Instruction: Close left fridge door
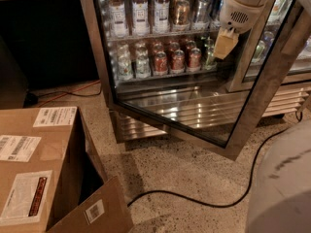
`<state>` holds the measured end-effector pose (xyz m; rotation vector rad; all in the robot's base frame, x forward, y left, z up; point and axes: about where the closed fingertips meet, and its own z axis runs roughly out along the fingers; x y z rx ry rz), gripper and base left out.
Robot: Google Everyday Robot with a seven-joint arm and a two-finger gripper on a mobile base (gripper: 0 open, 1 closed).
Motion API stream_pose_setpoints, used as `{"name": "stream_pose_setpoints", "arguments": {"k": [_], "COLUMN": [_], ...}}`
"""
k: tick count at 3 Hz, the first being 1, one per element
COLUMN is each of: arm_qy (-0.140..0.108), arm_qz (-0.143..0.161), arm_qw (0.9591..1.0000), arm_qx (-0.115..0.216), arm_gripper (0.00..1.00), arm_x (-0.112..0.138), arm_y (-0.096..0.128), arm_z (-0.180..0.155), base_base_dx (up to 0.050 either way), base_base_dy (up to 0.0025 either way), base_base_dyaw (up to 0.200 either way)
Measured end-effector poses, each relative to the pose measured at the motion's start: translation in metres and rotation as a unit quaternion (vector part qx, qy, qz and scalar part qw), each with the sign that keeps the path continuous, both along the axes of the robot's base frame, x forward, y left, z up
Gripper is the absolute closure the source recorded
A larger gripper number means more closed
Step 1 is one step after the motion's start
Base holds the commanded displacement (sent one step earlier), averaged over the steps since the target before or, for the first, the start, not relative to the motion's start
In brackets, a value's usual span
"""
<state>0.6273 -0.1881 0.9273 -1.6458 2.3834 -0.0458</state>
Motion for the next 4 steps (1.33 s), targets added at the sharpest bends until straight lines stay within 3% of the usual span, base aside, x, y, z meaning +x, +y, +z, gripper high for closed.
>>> {"name": "stream_pose_setpoints", "arguments": {"k": [2,3,4], "arm_qy": [0.015,0.015,0.015], "arm_qz": [-0.011,-0.011,-0.011], "arm_qw": [0.9997,0.9997,0.9998], "arm_qx": [-0.013,-0.013,-0.013], "arm_gripper": [1.0,1.0,1.0], "arm_x": [0.019,0.019,0.019], "arm_y": [0.007,0.007,0.008], "arm_z": [-0.011,-0.011,-0.011], "base_base_dx": [0.0,0.049,0.0], "base_base_dy": [0.0,0.00003,-0.00013], "base_base_dyaw": [0.0,-0.001,-0.198]}}
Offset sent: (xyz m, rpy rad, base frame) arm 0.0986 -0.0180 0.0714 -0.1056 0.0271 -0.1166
